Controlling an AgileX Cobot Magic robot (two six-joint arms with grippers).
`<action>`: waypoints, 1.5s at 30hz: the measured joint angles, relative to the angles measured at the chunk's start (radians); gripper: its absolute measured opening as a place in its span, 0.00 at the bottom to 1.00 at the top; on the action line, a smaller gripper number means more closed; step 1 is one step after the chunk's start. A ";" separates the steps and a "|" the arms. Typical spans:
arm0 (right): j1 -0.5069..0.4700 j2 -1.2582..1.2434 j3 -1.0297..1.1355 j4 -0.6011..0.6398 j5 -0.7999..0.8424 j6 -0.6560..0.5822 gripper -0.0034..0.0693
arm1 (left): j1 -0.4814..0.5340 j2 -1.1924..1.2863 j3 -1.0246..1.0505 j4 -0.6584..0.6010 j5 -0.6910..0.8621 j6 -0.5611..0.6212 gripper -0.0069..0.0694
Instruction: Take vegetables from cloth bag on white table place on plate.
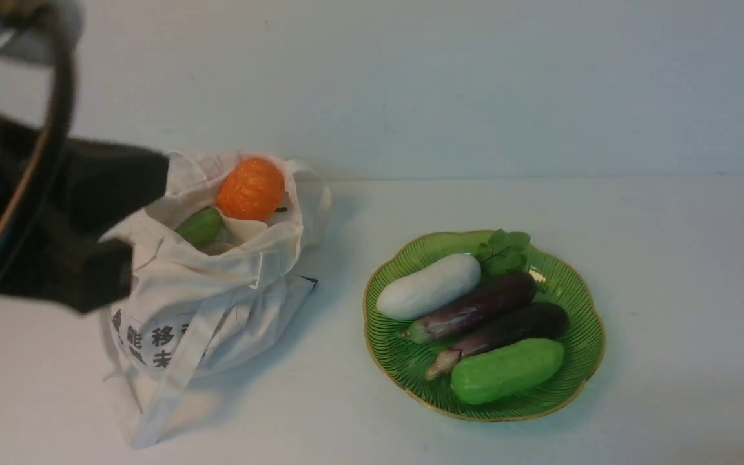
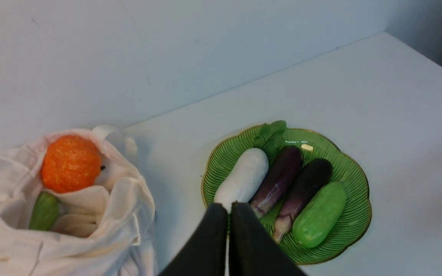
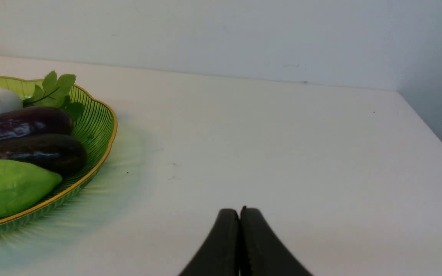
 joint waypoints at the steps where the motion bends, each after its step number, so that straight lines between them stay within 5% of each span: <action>1: 0.000 0.000 0.000 0.000 0.000 0.000 0.03 | 0.000 -0.015 0.008 -0.001 -0.002 -0.001 0.08; 22: 0.000 0.000 0.000 0.000 0.000 0.000 0.03 | 0.009 -0.347 0.186 0.098 0.068 -0.010 0.08; 26: 0.000 0.000 0.000 0.000 0.000 0.000 0.03 | 0.071 -0.421 0.261 0.080 0.026 0.035 0.08; 30: 0.000 0.000 0.000 0.000 0.000 0.000 0.03 | 0.254 -0.589 0.500 -0.036 -0.099 0.228 0.08; 35: 0.000 0.000 0.000 0.000 0.000 0.000 0.03 | 0.423 -0.723 0.715 -0.127 -0.244 0.335 0.08; 45: 0.000 0.000 0.000 0.000 0.000 0.000 0.03 | 0.569 -0.765 0.951 -0.141 -0.300 0.341 0.08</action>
